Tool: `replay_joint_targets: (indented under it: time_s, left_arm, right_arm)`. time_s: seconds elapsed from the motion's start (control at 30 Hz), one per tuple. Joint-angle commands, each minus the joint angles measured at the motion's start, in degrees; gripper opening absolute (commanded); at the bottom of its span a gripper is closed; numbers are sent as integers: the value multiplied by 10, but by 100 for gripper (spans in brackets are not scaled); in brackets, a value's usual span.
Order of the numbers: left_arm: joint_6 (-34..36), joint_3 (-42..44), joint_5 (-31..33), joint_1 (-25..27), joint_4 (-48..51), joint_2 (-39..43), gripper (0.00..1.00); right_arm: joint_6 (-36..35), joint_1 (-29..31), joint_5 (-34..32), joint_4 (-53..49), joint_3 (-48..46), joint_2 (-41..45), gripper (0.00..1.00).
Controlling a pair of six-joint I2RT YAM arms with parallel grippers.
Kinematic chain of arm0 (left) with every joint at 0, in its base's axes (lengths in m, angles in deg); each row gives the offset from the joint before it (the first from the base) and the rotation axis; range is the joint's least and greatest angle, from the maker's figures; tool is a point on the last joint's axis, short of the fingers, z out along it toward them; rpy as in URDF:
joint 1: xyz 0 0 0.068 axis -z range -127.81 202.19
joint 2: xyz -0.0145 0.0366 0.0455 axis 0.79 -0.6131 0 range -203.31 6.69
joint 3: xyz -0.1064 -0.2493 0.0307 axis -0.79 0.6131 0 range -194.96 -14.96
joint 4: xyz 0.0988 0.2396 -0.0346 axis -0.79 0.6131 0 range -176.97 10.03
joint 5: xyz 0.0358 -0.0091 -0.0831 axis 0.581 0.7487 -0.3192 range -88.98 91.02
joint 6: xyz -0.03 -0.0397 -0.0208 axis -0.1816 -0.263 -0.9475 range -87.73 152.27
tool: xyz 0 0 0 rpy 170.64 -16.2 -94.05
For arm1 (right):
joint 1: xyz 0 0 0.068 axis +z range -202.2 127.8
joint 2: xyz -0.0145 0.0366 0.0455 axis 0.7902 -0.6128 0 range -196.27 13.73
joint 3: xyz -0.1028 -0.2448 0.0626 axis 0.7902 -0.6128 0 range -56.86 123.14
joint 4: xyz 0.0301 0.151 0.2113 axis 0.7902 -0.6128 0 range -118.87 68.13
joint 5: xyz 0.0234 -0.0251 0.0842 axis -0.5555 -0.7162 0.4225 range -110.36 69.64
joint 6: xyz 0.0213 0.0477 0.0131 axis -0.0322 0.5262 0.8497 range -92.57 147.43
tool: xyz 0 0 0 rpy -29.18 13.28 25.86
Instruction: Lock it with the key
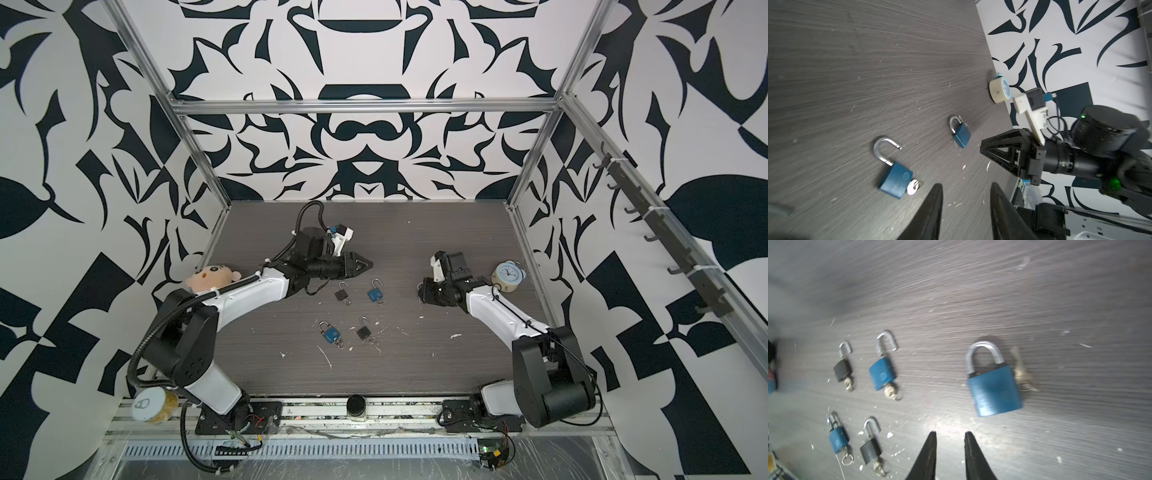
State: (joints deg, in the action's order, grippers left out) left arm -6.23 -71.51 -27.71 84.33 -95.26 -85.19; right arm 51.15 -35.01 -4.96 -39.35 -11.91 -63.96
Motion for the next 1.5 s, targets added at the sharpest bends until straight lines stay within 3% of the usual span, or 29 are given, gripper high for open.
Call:
replay_joint_targets:
  time_s: [0.0, 0.13, 0.4, 0.57, 0.8, 1.1, 1.47]
  left_arm:
    - [6, 70, 68, -3, -6, 68, 41]
    - [-1, 140, 107, -16, 10, 134, 42]
    - [-40, 235, 44, -106, -24, 205, 44]
    - [-21, 227, 37, -124, -6, 208, 46]
    - [-12, 197, 17, -127, 2, 155, 45]
    - [-16, 196, 16, -128, -8, 143, 46]
    - [-20, 203, 13, -130, -17, 142, 46]
  right_arm:
    - [-16, 51, -67, -14, 34, 18, 27]
    - [-19, 111, -108, -6, 53, 3, 27]
    - [-34, 191, -169, 16, 94, -70, 30]
    - [-43, 222, -190, 20, 118, -120, 37]
    - [-54, 229, -194, 33, 146, -174, 41]
    - [-66, 230, -185, 36, 190, -238, 50]
    - [-69, 230, -193, 16, 239, -295, 51]
